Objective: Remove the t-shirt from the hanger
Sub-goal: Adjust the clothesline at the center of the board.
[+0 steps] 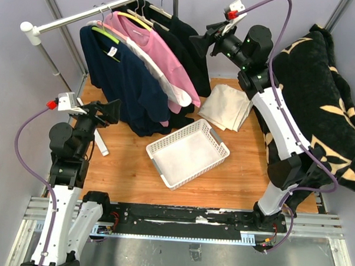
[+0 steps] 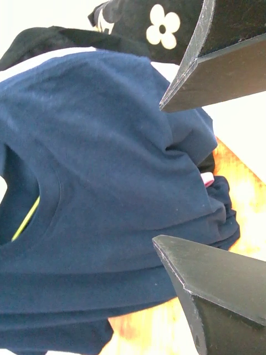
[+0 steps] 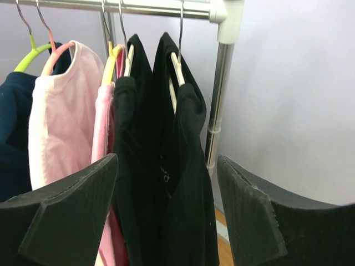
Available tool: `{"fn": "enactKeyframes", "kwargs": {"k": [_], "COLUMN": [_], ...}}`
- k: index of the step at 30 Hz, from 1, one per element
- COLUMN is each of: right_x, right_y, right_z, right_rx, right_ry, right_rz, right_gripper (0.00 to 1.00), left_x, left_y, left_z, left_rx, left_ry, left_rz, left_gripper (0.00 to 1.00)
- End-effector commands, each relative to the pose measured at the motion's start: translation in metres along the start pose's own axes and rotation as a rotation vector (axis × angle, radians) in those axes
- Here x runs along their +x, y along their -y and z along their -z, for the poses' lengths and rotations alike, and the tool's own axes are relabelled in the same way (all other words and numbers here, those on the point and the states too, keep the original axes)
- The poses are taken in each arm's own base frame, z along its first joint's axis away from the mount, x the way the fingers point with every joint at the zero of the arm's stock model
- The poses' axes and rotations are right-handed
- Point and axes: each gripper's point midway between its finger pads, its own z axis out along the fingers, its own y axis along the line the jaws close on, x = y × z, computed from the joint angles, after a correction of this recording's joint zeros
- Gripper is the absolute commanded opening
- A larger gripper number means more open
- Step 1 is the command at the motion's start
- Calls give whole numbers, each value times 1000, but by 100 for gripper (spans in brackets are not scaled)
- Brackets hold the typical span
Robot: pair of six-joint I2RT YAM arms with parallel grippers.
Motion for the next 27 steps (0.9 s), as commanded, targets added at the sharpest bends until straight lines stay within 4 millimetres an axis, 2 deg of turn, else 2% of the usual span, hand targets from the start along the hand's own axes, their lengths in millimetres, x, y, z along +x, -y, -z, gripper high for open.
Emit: {"fn": "enactKeyframes", "kwargs": {"k": [1, 7, 9, 14, 18, 21, 24, 27], "right_x": [-13, -9, -5, -13, -16, -13, -6, 4], "right_y": [-7, -11, -11, -16, -17, -16, -11, 11], "right_z": [15, 37, 45, 63, 68, 70, 72, 76], "right_rx": [23, 47, 62, 74, 80, 86, 118, 212], "right_ry": [10, -9, -19, -13, -21, -35, -65, -109], "right_rz": [19, 9, 4, 9, 15, 13, 16, 13], "right_gripper": [73, 75, 75, 75, 74, 75, 75, 75], "left_x": [-26, -54, -62, -76, -80, -83, -77, -61], "left_y": [-11, 29, 35, 34, 36, 37, 36, 30], "left_z": [-2, -3, -5, -21, -36, -38, -34, -29], "left_rx": [-94, 105, 123, 87, 80, 78, 84, 73], "left_ry": [81, 168, 186, 180, 152, 154, 140, 108], "left_rz": [11, -33, -29, -9, -2, -5, -5, -5], "left_gripper": [98, 98, 99, 98, 98, 98, 98, 98]}}
